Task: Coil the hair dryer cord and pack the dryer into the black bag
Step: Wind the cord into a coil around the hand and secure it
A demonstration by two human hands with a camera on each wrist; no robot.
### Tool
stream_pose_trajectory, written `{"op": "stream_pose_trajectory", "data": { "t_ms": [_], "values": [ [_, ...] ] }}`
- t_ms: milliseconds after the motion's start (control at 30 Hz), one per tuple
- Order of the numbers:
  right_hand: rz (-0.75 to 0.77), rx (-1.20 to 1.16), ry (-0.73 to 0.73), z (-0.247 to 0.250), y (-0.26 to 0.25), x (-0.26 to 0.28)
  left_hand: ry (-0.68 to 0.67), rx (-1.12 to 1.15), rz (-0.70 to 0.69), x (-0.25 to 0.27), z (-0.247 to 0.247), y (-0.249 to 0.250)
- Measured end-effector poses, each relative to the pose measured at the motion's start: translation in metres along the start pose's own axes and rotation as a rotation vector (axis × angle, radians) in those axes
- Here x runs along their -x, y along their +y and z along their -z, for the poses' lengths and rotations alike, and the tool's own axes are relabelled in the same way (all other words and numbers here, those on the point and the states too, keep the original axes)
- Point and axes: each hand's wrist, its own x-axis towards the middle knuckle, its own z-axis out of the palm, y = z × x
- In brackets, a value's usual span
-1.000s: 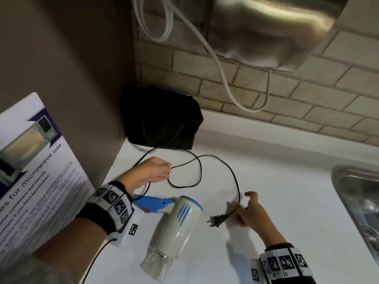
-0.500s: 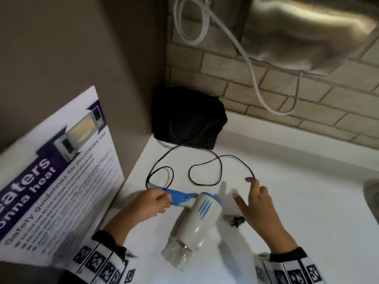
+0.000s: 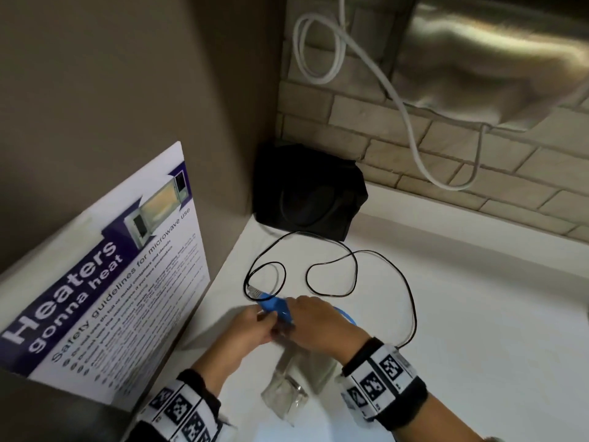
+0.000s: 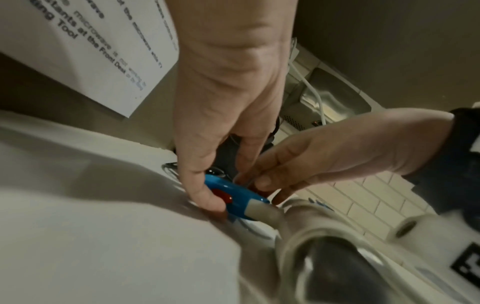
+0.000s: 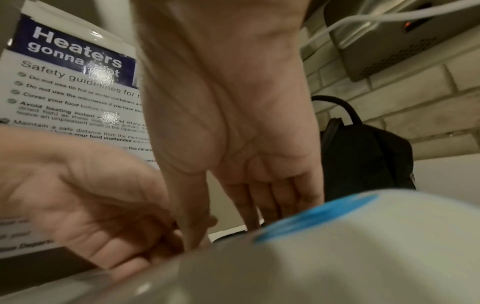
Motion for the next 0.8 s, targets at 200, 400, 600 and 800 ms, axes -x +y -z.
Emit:
{"op": "stream_pose_trajectory", "data": {
  "t_ms": [200,400,600,800],
  "values": [
    [-0.045,-0.049,0.033,0.002,0.004,0.003,-0.073,0.082,-0.068,0.003,-0.005,0.008],
    [0.017,-0.304,0.087,0.025,0.011,0.026,-0.03,0.175,-0.213,0.013,-0.008,0.032],
    [0.09,-0.569,0.214,0.051,0.012,0.054,-0.017,0.186,-0.424,0.028,-0.012,0.06],
    [0.058,-0.863,0.401,0.078,0.007,0.072,-0.034,-0.041,-0.545,0.038,-0.013,0.071]
  ]
}}
